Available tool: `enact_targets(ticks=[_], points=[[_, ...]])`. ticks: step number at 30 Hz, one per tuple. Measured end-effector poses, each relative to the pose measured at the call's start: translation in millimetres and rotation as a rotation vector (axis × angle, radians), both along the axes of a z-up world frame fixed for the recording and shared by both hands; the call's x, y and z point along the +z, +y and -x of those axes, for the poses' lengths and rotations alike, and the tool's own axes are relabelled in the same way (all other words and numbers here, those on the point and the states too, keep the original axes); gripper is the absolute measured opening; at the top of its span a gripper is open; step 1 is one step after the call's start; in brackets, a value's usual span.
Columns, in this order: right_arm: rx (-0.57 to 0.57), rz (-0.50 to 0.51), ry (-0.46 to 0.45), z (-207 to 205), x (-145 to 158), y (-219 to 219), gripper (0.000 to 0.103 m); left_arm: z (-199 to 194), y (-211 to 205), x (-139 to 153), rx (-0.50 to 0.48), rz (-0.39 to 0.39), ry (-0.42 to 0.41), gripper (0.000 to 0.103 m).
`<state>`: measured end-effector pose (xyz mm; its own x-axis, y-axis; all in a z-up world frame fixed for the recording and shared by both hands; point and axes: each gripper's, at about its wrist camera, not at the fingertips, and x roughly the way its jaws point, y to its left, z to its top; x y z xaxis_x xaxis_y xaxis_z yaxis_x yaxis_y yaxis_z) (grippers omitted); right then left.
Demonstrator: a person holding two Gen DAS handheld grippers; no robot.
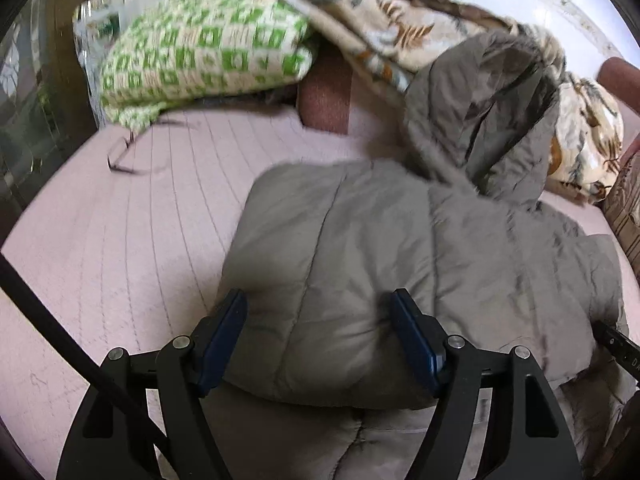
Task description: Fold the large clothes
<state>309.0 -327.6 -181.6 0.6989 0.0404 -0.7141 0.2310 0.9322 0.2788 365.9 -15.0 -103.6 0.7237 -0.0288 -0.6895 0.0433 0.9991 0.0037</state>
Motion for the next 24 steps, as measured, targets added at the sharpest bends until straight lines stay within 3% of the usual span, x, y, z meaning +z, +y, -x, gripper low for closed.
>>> enact_targets(ticks=[6,9,13,24], points=[[-0.018,0.121,-0.141,21.3,39.5,17.6,0.065,8.3,-19.7,16.1,-0.050,-0.017,-0.067,0.074],[0.049,0.097,-0.201,23.8,48.8,32.4,0.065,7.1,-36.5,8.8,-0.080,-0.083,-0.062,0.074],[0.127,0.113,-0.154,10.8,37.9,51.5,0.065,6.0,-47.6,-2.9,-0.097,-0.120,-0.047,0.074],[0.150,0.107,-0.077,-1.0,12.6,50.5,0.067,1.1,-49.2,-14.0,-0.098,-0.125,-0.017,0.074]])
